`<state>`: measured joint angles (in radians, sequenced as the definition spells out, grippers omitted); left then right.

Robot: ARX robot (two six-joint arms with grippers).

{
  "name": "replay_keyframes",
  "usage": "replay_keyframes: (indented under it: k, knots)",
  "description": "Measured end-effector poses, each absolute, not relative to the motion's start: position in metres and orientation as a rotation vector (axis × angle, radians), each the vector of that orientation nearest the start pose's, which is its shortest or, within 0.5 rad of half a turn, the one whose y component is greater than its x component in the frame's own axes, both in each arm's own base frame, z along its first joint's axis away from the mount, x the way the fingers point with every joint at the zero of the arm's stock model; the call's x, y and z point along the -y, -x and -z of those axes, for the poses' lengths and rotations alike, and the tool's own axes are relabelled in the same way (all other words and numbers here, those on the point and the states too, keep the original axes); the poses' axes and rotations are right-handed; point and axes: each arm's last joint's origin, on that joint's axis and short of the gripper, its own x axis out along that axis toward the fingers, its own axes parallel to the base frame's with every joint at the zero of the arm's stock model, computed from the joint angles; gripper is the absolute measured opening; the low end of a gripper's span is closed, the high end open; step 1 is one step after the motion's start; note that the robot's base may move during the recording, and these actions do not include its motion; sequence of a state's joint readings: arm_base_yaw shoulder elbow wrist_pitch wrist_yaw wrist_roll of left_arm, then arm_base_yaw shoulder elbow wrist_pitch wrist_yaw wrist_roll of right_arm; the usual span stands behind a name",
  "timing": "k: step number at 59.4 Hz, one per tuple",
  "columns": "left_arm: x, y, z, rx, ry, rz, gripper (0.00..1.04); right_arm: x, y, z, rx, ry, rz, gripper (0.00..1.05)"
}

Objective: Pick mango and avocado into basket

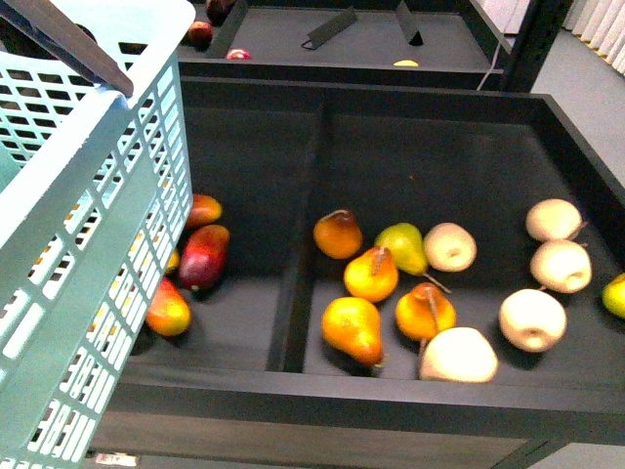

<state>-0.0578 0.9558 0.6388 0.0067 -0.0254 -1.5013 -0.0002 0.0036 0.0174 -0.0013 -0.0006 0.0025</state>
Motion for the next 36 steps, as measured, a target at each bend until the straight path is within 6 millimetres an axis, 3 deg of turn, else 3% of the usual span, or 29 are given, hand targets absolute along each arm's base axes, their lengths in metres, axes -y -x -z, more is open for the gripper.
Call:
replay_keyframes:
  k: [36]
  knots:
    - [0.0115, -0.2109, -0.2702, -0.273, 1.475, -0.207, 0.14, 0.0001, -0.0968, -0.169, 0.012, -0.002, 0.002, 0.96]
